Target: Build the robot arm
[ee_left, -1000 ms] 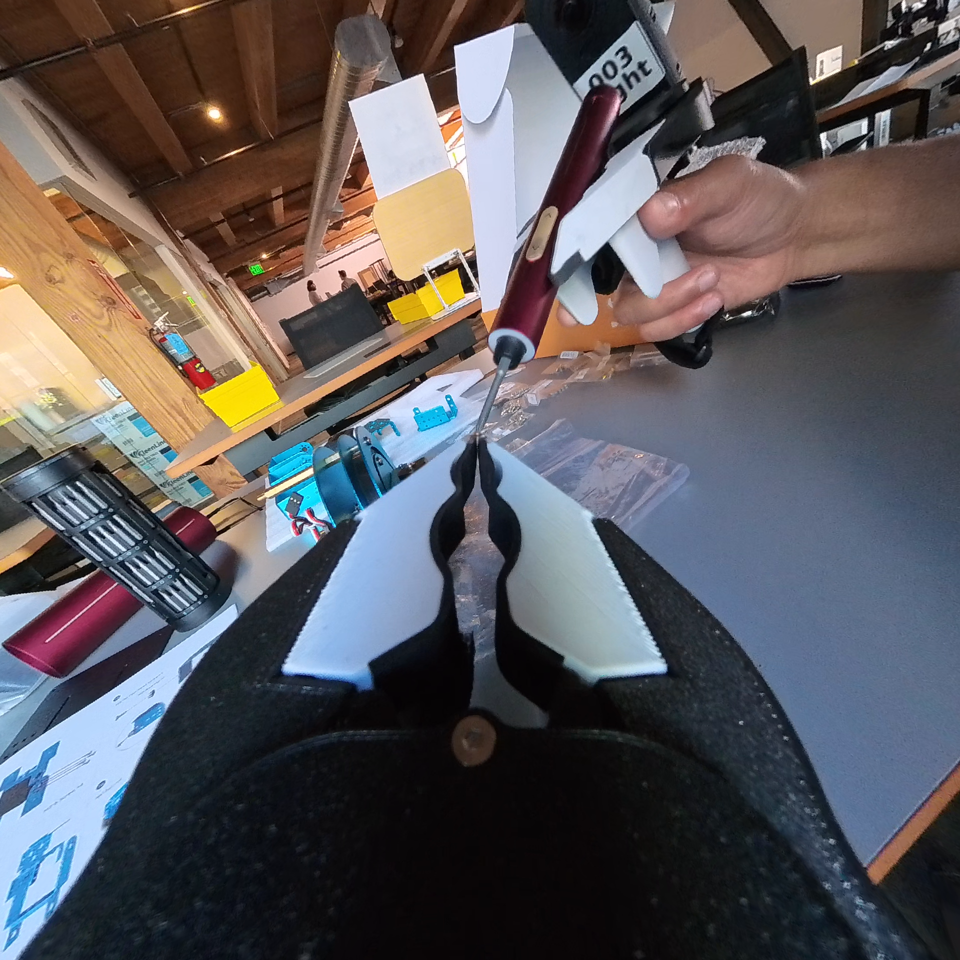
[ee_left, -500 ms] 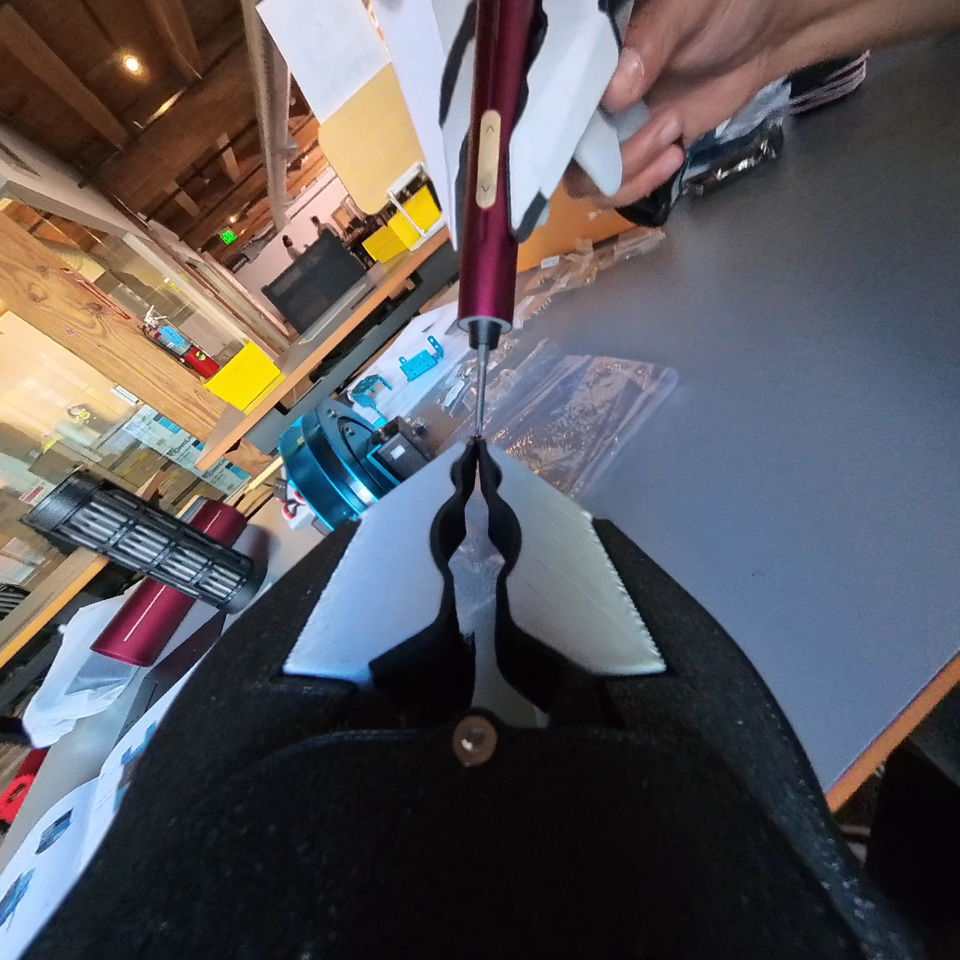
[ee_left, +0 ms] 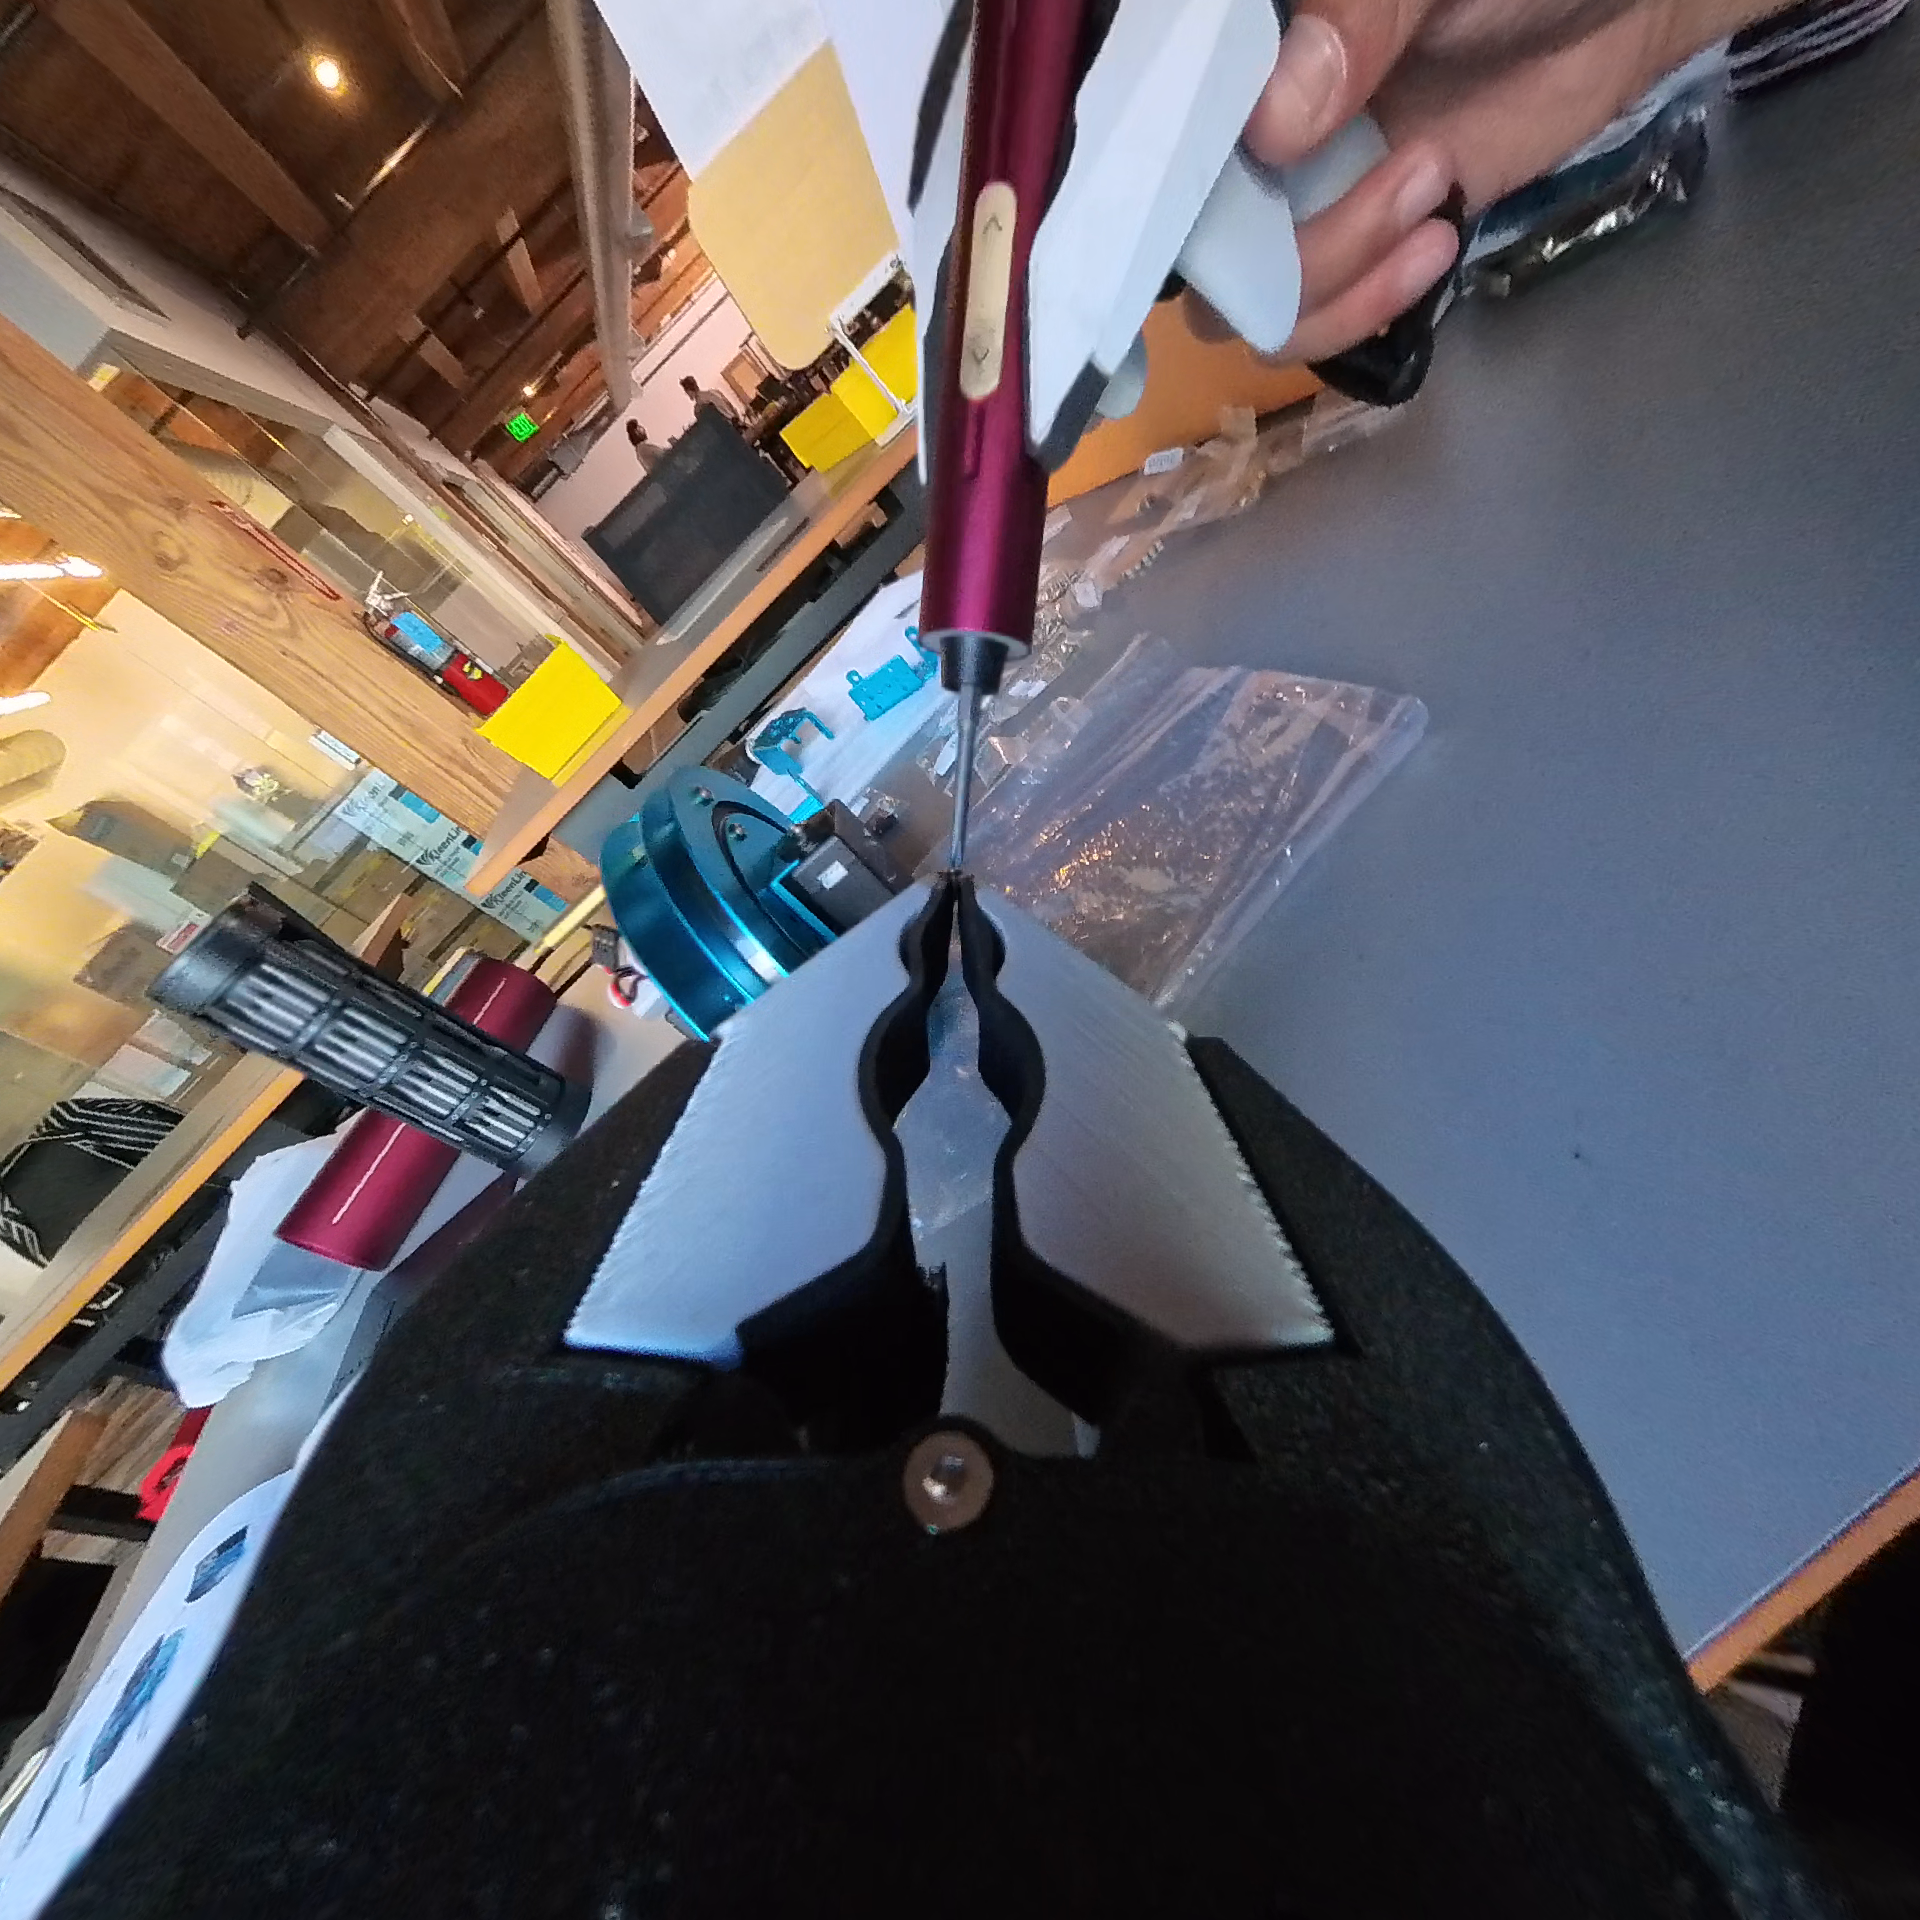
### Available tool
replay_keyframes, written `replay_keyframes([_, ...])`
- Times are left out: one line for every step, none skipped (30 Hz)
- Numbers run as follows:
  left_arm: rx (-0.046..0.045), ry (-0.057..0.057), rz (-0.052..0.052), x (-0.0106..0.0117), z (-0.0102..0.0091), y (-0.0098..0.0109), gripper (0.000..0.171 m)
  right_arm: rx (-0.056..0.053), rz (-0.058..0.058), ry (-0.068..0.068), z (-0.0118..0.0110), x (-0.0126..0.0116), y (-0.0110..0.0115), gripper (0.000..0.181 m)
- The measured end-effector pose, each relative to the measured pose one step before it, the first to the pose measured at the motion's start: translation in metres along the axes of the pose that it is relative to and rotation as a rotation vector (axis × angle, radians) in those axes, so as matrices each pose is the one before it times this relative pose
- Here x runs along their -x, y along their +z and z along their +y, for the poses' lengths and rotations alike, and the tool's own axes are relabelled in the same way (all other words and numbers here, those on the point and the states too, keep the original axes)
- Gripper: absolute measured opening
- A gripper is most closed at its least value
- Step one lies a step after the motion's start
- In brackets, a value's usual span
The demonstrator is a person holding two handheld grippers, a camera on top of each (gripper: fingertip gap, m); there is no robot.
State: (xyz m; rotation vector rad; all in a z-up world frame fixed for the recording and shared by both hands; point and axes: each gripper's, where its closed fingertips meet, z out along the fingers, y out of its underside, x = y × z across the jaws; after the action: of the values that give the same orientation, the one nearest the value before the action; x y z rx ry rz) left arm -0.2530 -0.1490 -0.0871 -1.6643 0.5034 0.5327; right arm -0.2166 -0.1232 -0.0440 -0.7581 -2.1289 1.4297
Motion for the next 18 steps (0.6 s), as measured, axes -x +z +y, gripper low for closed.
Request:
replay_keyframes([-0.01172, -0.0109, 0.0009, 0.00020, -0.00160, -0.00053, 0.001, -0.0094, -0.0039, 0.0083, -0.00152, 0.00007, -0.00061, 0.022])
replay_keyframes([-0.01227, -0.0112, 0.0045, -0.00011, -0.00166, -0.00060, 0.003, -0.0101, 0.0003, 0.0052, -0.00174, -0.00044, -0.00089, 0.022])
replay_keyframes([-0.01281, -0.0137, 0.0080, -0.00060, -0.00201, -0.00061, 0.004, -0.0096, -0.0017, 0.0061, -0.00179, -0.00032, -0.00090, 0.022])
replay_keyframes([-0.01109, -0.0101, 0.0065, -0.00063, -0.00203, -0.00054, 0.005, -0.0099, -0.0074, 0.0094, -0.00173, 0.00051, -0.00092, 0.023])
replay_keyframes([-0.00430, -0.0012, -0.0030, 0.00048, -0.00115, -0.00027, 0.007, -0.0089, -0.0008, 0.0065, -0.00161, -0.00039, -0.00104, 0.022])
replay_keyframes([0.00068, 0.0044, -0.0152, 0.00225, -0.00017, 0.00002, 0.009, -0.0054, -0.0018, 0.0050, -0.00101, -0.00015, -0.00071, 0.023])
replay_keyframes([0.00396, 0.0021, -0.0109, 0.00179, 0.00071, 0.00013, 0.011, 0.0044, -0.0013, 0.0033, 0.00043, -0.00023, -0.00033, 0.023])
replay_keyframes([0.00400, -0.0033, -0.0056, 0.00148, 0.00093, 0.00004, 0.011, 0.0041, 0.0015, -0.0007, 0.00054, -0.00040, -0.00016, 0.023])
replay_keyframes([-0.00235, -0.0068, -0.0068, 0.00193, 0.00023, -0.00009, 0.011, 0.0020, -0.0007, 0.0016, 0.00048, -0.00007, -0.00009, 0.023])
replay_keyframes([-0.00785, -0.0074, -0.0007, 0.00094, -0.00068, -0.00042, 0.011, 0.0040, 0.0014, 0.0006, 0.00070, -0.00038, 0.00027, 0.023])
replay_keyframes([-0.00879, -0.0069, 0.0029, 0.00017, -0.00090, -0.00046, 0.010, -0.0024, 0.0020, 0.0001, -0.00022, -0.00034, 0.00013, 0.022])
replay_keyframes([-0.00458, -0.0067, 0.0049, -0.00036, -0.00054, -0.00028, 0.010, -0.0036, 0.0015, 0.0028, -0.00028, -0.00036, 0.00023, 0.023])
replay_keyframes([-0.00031, -0.0062, 0.0059, -0.00068, -0.00001, -0.00018, 0.011, 0.0003, 0.0046, -0.0005, 0.00009, -0.00069, 0.00014, 0.023])
replay_keyframes([0.00066, -0.0068, 0.0046, -0.00054, 0.00012, -0.00016, 0.011, 0.0009, 0.0059, -0.0026, 0.00006, -0.00074, 0.00008, 0.023])
replay_keyframes([0.00134, -0.0086, 0.0094, -0.00103, 0.00026, -0.00001, 0.013, -0.0032, -0.0030, 0.0054, -0.00034, 0.00024, -0.00006, 0.023])
replay_keyframes([-0.00500, -0.0083, 0.0044, -0.00009, -0.00058, 0.00003, 0.014, -0.0042, -0.0111, 0.0118, -0.00048, 0.00104, 0.00004, 0.023])
replay_keyframes([-0.01129, -0.0040, -0.0025, 0.00079, -0.00120, 0.00019, 0.014, -0.0140, -0.0154, 0.0167, -0.00161, 0.00153, -0.00021, 0.023])
replay_keyframes([-0.01271, -0.0033, -0.0033, 0.00077, -0.00130, 0.00040, 0.014, -0.0193, -0.0181, 0.0219, -0.00217, 0.00138, -0.00039, 0.024])
